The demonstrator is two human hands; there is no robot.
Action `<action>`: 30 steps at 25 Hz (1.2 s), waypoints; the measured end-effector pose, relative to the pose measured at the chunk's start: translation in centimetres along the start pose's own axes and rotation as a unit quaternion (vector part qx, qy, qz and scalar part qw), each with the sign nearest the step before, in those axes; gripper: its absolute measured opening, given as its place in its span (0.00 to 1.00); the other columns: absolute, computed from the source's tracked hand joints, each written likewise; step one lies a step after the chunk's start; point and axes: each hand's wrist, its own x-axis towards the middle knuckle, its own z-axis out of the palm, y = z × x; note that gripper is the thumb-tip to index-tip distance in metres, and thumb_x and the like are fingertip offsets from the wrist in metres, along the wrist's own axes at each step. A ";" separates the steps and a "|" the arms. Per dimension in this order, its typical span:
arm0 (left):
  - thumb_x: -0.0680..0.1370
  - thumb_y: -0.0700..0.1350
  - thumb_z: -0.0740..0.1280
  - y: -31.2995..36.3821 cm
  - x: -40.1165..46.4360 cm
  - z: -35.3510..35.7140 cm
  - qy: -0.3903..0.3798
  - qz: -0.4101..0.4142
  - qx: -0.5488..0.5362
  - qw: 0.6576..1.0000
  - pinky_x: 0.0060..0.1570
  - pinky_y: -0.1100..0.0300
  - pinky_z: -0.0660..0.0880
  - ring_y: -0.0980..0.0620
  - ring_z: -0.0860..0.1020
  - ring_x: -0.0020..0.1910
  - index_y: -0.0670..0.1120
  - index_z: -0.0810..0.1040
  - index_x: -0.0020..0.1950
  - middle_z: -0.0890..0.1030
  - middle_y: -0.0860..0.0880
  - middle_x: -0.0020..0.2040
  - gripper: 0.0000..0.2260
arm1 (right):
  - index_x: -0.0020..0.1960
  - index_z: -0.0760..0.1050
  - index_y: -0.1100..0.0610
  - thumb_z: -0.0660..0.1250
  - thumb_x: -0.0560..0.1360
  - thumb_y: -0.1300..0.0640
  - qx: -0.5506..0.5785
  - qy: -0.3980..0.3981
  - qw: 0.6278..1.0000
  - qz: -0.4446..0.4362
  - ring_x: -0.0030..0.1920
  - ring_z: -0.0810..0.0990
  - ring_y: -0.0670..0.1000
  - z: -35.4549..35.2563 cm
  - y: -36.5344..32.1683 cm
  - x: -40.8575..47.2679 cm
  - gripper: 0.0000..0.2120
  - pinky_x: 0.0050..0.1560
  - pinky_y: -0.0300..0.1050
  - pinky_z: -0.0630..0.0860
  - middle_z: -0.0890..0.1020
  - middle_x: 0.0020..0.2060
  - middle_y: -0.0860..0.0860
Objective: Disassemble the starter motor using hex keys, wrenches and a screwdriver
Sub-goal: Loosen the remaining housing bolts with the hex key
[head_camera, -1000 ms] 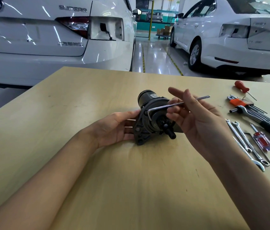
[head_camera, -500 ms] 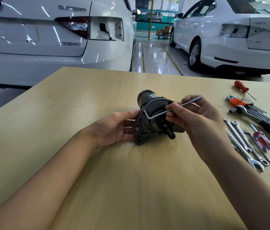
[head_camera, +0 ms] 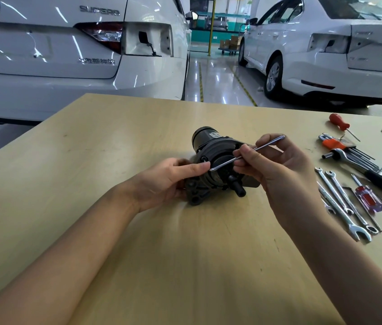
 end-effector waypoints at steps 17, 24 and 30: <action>0.69 0.49 0.73 -0.7 0.6 -0.9 0.003 0.009 -0.060 0.998 0.47 0.56 0.81 0.50 0.82 0.48 0.40 0.76 0.58 0.84 0.44 0.50 0.21 | 0.51 0.73 0.60 0.67 0.75 0.67 -0.092 -0.032 0.995 -0.038 0.32 0.82 0.49 2.3 -1.7 1.4 0.07 0.36 0.39 0.80 0.82 0.34 0.56; 0.71 0.42 0.68 -0.5 0.3 -1.6 -0.043 -0.006 -0.086 0.995 0.46 0.59 0.80 0.51 0.82 0.45 0.39 0.77 0.57 0.83 0.45 0.48 0.16 | 0.55 0.72 0.64 0.63 0.77 0.69 -0.167 -0.067 0.983 -0.024 0.27 0.76 0.45 2.8 -2.5 2.3 0.08 0.32 0.36 0.77 0.79 0.33 0.54; 0.69 0.44 0.64 -0.3 0.3 -2.3 -0.052 -0.036 -0.142 0.988 0.50 0.54 0.77 0.46 0.79 0.45 0.39 0.77 0.52 0.80 0.41 0.46 0.14 | 0.51 0.75 0.60 0.68 0.74 0.68 -0.265 -0.092 0.951 -0.129 0.27 0.78 0.48 4.4 -2.6 2.4 0.08 0.34 0.42 0.78 0.79 0.30 0.51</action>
